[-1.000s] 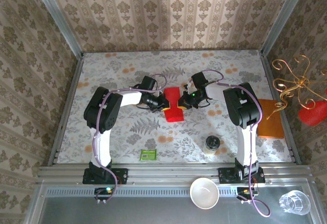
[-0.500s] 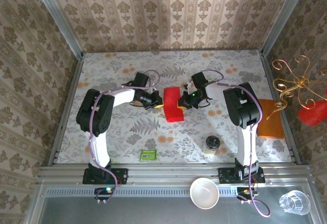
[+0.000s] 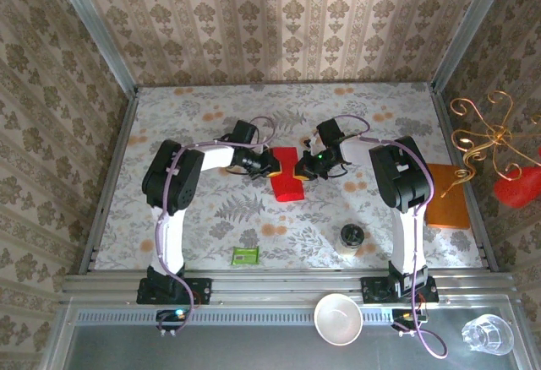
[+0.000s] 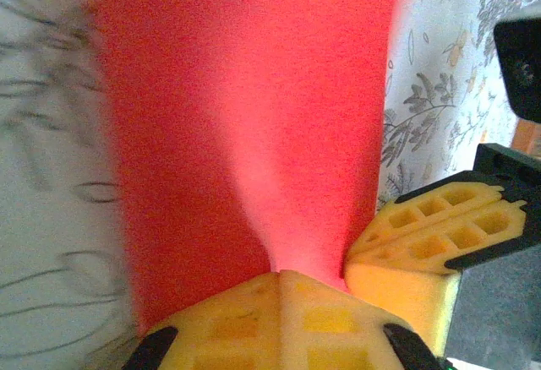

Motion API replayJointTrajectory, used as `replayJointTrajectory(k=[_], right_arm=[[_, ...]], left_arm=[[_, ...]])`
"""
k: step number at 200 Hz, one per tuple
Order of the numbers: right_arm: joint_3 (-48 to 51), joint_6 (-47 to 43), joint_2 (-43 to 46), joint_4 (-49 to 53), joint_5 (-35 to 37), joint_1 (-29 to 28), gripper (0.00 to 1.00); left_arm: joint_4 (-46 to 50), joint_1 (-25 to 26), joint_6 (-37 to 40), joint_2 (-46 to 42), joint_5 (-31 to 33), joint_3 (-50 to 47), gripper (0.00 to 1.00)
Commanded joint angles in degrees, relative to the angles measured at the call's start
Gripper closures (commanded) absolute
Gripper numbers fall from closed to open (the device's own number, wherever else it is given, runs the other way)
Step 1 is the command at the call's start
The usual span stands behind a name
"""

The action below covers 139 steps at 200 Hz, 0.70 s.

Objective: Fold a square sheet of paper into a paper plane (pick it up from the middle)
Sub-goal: First fold the square sheet of paper in half at the center of the table.

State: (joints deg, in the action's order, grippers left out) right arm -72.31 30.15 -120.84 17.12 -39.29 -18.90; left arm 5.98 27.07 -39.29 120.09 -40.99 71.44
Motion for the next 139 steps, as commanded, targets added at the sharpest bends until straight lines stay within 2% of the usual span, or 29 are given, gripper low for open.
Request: replayJointTrajectory(k=[1, 17, 35, 63, 96, 139], right_arm=[[5.6, 0.25, -8.4, 10.69, 17.75, -0.89, 0.95], [5.6, 0.26, -8.32, 10.74, 17.92, -0.92, 0.95], [5.69, 0.22, -8.36, 10.74, 17.93, -0.88, 0.95], [5.85, 0.22, -8.28, 10.74, 18.02, -0.84, 0.95], [6.29, 0.42, -8.1, 10.24, 17.97, -0.79, 0.95], [6.22, 0.23, -8.18, 10.3, 17.8, -0.7, 0.95]], left_arm=[[2.79, -6.42, 2.15, -0.7, 5.14, -3.82, 0.94], [3.33, -8.11, 2.61, -2.74, 4.75, -4.2, 0.94], [3.49, -7.75, 2.86, -5.43, 3.16, -3.52, 0.94], [1.76, -2.92, 1.95, -6.71, 0.32, -0.66, 0.94], [-0.67, 2.21, -0.59, -1.78, 0.13, 3.65, 0.94], [-0.17, 0.27, 0.09, 3.42, 1.86, 6.09, 0.95]])
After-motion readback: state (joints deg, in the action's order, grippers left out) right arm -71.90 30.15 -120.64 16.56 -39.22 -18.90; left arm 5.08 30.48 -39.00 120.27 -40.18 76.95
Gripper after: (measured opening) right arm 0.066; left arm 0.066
